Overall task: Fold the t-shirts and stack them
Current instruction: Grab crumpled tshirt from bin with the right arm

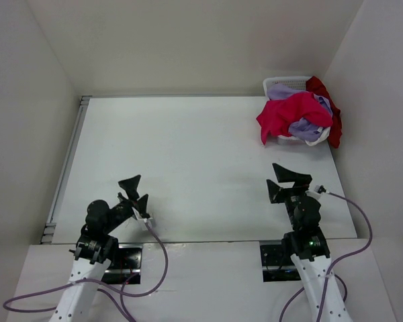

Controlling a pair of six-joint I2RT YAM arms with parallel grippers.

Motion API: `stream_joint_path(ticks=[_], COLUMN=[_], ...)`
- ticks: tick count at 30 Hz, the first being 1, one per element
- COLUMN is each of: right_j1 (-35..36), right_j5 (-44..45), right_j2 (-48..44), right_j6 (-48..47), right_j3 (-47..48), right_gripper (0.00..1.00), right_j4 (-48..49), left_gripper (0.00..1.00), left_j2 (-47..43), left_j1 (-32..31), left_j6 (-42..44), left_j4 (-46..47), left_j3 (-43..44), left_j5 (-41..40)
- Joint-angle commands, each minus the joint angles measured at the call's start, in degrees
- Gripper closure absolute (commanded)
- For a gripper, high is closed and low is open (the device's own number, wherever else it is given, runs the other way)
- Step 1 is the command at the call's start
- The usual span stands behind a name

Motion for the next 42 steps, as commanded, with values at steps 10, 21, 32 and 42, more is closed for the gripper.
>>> stream_joint_path(ticks=[10,21,32,42], right_j1=[0.17,2.98,-3.96,-3.96], right_j5=[-1.69,26.87,26.56,28.47], right_j2=[4.77,67.06,100.05,113.43], right_j6=[-29.13,-74.91,-83.81,-82.75], right_j3=[15.73,60.76,86.36,95.97], right_gripper=[0.0,0.0,0.13,0.13], right_j4=[13.07,3.74,-4.41,-10.07], left_gripper=[0.01,0.01,0.01,0.01], left_j2=[20.76,70.91,109.18,105.59], left_j1=[-0.04,0.04,7.78,8.74], left_j6=[-14.74,-43.14,-46.14,-53.35], left_j4=[11.64,-15.93,-47.22,-35.21], left_j3=[22.92,62.25,94.51,88.39], left_j5=[-25.34,-23.9,-1.14,-5.34])
